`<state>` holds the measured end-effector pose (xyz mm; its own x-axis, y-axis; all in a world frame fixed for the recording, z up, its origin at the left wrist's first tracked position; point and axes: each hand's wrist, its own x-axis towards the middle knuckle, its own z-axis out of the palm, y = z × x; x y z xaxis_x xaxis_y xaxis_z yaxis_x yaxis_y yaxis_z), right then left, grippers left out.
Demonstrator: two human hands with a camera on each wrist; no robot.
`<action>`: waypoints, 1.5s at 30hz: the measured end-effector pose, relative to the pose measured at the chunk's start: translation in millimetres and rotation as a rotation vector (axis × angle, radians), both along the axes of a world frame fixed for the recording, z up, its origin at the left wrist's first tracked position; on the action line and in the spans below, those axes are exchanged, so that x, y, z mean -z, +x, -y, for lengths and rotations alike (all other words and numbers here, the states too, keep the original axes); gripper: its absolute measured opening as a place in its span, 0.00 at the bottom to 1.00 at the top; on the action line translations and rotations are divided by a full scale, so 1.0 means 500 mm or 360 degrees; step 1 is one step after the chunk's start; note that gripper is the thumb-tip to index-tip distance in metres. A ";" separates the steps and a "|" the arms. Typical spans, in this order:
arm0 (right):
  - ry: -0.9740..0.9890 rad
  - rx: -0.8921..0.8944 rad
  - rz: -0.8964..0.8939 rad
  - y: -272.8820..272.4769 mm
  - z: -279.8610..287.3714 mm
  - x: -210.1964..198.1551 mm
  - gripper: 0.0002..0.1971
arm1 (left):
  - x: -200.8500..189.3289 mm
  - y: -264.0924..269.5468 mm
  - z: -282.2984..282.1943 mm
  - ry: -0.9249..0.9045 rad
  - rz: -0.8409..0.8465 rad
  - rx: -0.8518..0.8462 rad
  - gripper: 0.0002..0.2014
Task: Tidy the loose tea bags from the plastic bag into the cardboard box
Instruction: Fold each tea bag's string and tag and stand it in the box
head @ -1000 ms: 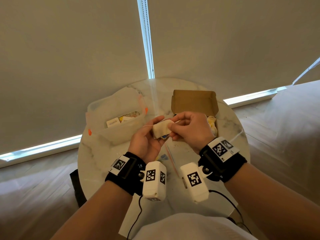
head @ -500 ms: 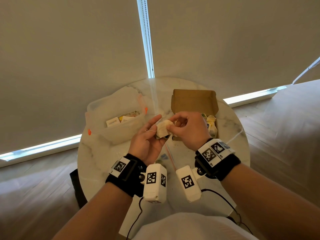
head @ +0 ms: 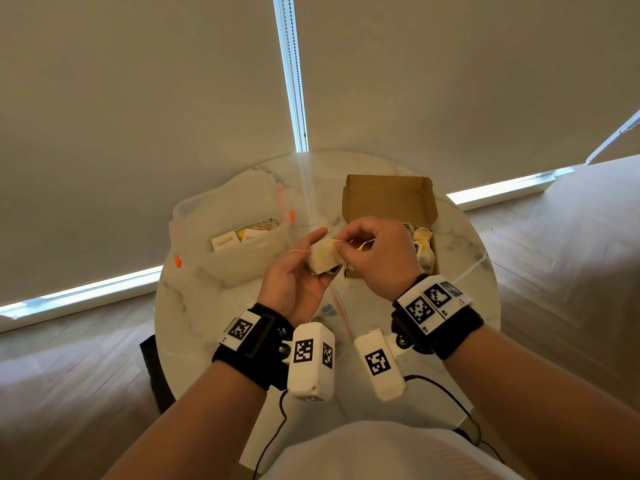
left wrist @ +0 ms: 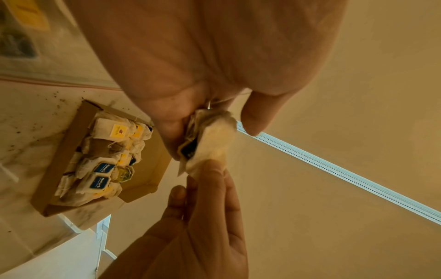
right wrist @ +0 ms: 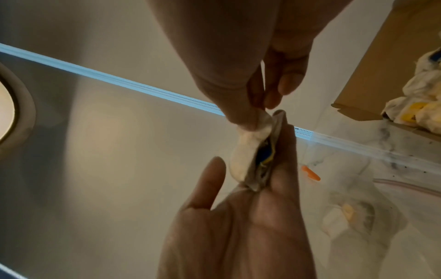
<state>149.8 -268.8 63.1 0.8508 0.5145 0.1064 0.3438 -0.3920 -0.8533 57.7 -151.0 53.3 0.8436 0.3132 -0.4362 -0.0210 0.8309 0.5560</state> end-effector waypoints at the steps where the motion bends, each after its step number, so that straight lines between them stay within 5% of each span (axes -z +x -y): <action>1: 0.0046 -0.0019 -0.0032 0.001 0.002 -0.005 0.02 | 0.001 -0.001 -0.001 -0.0006 -0.0002 0.0003 0.18; 6: 0.0172 -0.0131 -0.0244 0.015 0.013 -0.023 0.02 | 0.007 -0.006 -0.004 -0.0052 0.0012 0.0027 0.20; 15: 0.0166 -0.0169 -0.0581 0.013 0.022 -0.038 0.09 | 0.017 0.000 0.000 0.0404 -0.0130 0.0055 0.18; 30: 0.0048 0.0123 -0.0387 0.150 0.065 -0.036 0.14 | 0.038 0.003 -0.022 0.0743 -0.0442 0.0012 0.16; 38: -0.0595 0.0428 0.0001 0.309 0.112 0.081 0.11 | 0.057 0.008 -0.034 0.0866 -0.0566 0.0054 0.13; 45: -0.1715 -0.0536 -0.0191 0.319 0.069 0.188 0.16 | 0.067 0.028 -0.042 0.0892 -0.0587 0.0101 0.10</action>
<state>309.2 -303.1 -31.0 0.6268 0.4934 -0.6030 0.5093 -0.8452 -0.1622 71.8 -130.3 19.8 0.6949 0.5310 -0.4849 0.2920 0.4079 0.8651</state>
